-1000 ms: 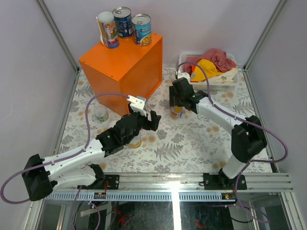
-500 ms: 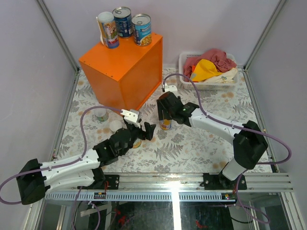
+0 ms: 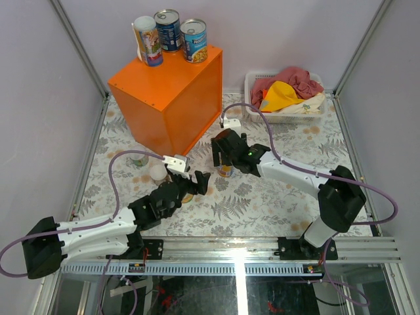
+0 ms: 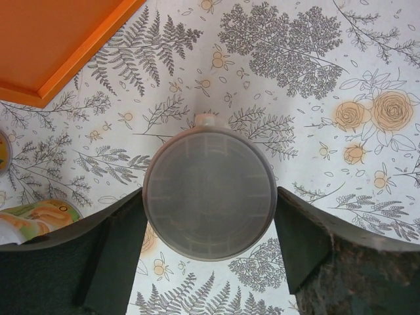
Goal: Place and organize the canned foods onto the counter
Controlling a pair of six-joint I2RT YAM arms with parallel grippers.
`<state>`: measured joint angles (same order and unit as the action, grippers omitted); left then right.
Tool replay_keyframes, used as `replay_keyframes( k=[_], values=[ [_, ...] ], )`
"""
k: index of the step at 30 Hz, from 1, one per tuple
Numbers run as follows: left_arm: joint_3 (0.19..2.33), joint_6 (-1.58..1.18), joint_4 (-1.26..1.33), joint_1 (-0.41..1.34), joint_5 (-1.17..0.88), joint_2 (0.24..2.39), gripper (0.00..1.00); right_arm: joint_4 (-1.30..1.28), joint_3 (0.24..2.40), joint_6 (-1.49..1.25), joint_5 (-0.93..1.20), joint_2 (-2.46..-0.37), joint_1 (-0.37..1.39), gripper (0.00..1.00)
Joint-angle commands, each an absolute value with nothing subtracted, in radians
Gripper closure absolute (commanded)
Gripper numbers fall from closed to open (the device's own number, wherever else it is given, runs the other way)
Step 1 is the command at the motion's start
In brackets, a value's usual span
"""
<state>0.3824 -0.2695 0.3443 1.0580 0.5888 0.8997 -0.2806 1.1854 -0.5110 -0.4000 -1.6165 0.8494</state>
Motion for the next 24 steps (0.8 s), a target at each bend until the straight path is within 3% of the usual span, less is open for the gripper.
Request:
replay_keyframes(
  k=[1,5,24],
  values=[
    [0.373,-0.301,0.433,1.072,0.635,0.904,0.22,-0.214,1.191,-0.529,-0.422,-1.561,0.864,0.16],
    [0.371,-0.314,0.432,1.082,0.644,0.907,0.21,-0.226,1.191,-0.528,-0.419,-1.549,0.864,0.09],
    [0.358,-0.236,0.591,1.114,0.608,1.011,0.21,-0.28,1.251,-0.542,-0.515,-1.484,0.853,0.04]
  ],
)
